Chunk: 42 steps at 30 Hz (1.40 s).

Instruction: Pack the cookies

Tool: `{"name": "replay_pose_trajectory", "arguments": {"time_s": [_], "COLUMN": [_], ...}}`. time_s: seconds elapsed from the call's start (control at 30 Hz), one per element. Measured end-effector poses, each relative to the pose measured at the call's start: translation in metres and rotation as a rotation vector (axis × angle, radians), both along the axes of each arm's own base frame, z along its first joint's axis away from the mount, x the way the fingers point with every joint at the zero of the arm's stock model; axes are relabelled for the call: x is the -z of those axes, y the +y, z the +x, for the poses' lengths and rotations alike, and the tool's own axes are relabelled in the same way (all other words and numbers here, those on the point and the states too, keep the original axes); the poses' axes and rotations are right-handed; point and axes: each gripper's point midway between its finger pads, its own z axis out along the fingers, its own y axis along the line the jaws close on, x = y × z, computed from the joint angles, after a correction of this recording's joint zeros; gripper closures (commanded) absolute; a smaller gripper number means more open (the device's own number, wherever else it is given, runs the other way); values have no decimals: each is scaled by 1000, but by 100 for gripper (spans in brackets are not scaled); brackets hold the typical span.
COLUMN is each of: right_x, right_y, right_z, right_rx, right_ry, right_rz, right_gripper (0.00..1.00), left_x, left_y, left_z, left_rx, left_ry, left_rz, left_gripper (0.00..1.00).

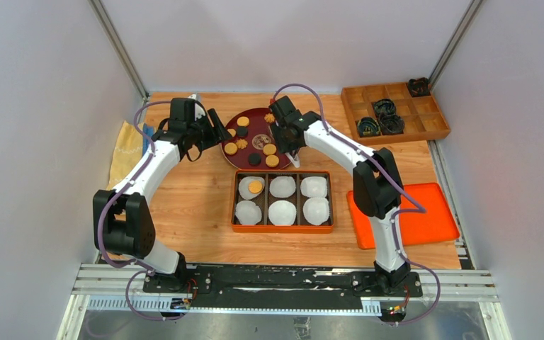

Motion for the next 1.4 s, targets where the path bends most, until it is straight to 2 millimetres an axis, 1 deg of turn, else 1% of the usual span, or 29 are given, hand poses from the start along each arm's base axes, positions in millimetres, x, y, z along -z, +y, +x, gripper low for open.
{"name": "replay_pose_trajectory", "arguments": {"time_s": [0.1,0.2,0.27,0.37,0.47,0.6,0.77,0.83,0.93,1.0,1.1,1.2,1.27,1.4], "right_x": [3,3,3,1,-6,-30,-77,-93,-108,-113,-111,-100,-92,-86], "right_y": [0,1,1,0,-1,-3,-8,-11,-15,-18,-25,-35,-42,-49], "right_z": [-1,-1,-2,-3,-7,-14,-25,-31,-42,-53,-75,-114,-143,-184], "right_rx": [-1,-3,-4,-4,-7,-12,-20,-25,-33,-44,-59,-94,-127,-172], "right_ry": [11,14,16,15,11,-14,-79,-101,-113,-111,-98,-66,-38,-9], "right_rz": [1,6,6,8,19,54,123,149,176,184,171,138,114,85], "right_gripper": [77,87,91,94,95,96,97,97,97,97,97,97,97,97], "left_x": [0,0,0,0,0,0,0,0,0,-1,-2,-4,-5,-5], "left_y": [0,0,0,-1,-1,-1,-1,-1,-1,-1,0,0,0,0], "left_z": [0,0,0,0,0,0,0,0,0,0,0,-1,-2,-4], "left_rx": [0,1,1,3,4,4,4,4,4,4,3,1,1,1], "left_ry": [0,0,0,0,0,0,0,0,0,-1,-4,-11,-15,-14], "left_rz": [1,0,-1,-2,-3,-3,-3,-3,-3,-3,-1,-1,-2,-2], "left_gripper": [36,36,36,36,37,37,37,37,37,37,37,37,37,37]}}
